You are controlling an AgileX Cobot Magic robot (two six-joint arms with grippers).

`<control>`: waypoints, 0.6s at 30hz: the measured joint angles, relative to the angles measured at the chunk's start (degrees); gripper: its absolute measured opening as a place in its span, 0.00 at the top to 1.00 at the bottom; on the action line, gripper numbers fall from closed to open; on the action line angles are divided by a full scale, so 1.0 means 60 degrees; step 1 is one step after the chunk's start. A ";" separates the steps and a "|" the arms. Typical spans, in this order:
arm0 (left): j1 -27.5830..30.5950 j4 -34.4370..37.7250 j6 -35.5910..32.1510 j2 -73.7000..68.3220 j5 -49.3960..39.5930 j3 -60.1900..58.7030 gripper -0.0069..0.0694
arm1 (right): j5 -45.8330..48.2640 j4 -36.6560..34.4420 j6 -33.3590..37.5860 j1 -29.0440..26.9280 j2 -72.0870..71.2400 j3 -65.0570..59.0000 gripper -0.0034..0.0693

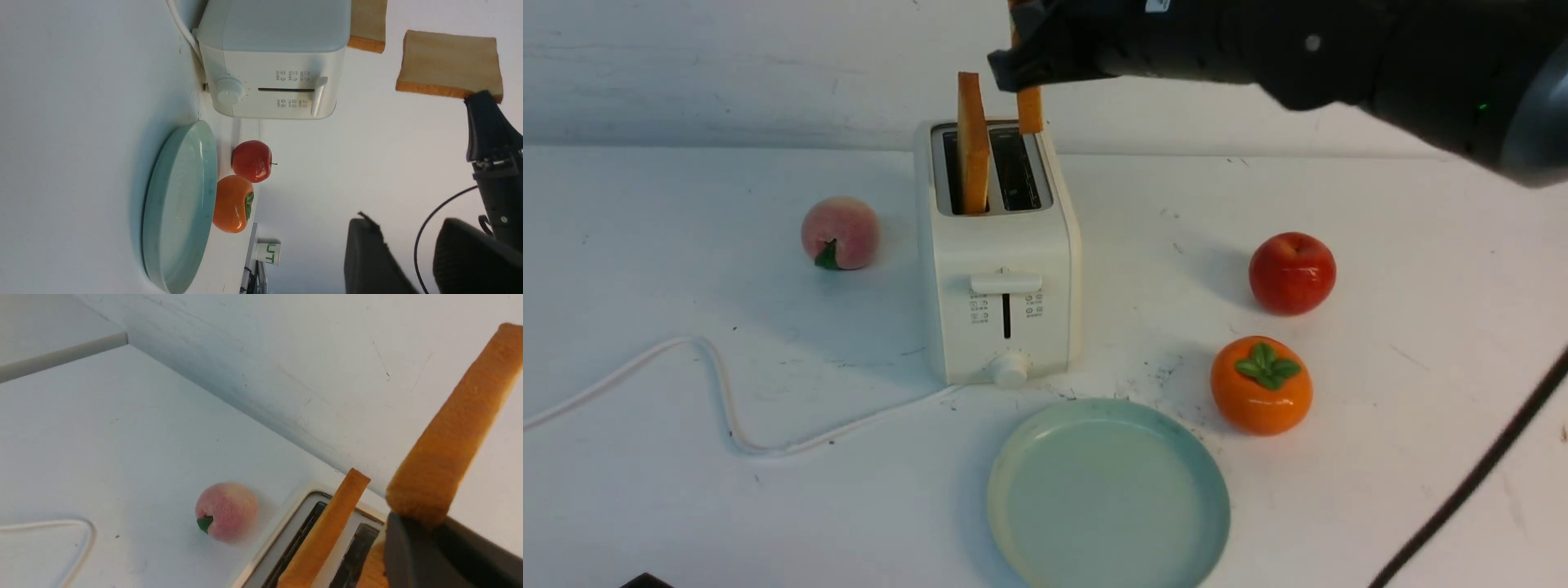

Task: Take toasted bread from bread machine on white table place on plate.
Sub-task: 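Grasp the toast slice in the toaster and pull it up out of the slot with the right gripper, then place the held slice of bread on top of the slice on the plate with the right gripper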

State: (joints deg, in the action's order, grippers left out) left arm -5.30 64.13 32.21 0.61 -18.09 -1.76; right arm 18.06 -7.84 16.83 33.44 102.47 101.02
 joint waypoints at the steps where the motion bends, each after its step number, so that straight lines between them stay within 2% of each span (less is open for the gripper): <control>1: 0.0000 0.0000 0.0000 0.0000 0.0000 0.0000 0.60 | 0.0462 0.0000 0.0000 0.0000 -0.0224 0.0000 0.94; 6: 0.0000 -0.0010 0.0000 0.0000 0.0000 0.0000 0.60 | 0.2726 0.0000 -0.0339 0.0000 -0.1283 0.0000 0.94; 8: 0.0000 -0.0010 0.0000 0.0000 0.0000 0.0000 0.60 | 0.4388 0.0050 -0.0597 0.0000 -0.1970 0.0000 0.94; 14: 0.0000 -0.0010 0.0000 0.0000 0.0000 0.0000 0.60 | 0.7850 0.0247 -0.1425 0.0000 -0.2801 -0.0053 0.94; 18: 0.0000 -0.0010 0.0000 0.0000 0.0000 0.0000 0.60 | 0.8722 0.0236 -0.1630 0.0000 -0.3061 -0.0515 0.94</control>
State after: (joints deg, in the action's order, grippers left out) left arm -5.30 64.07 32.21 0.61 -18.09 -1.76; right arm 70.39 -6.42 7.05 33.44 84.11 97.93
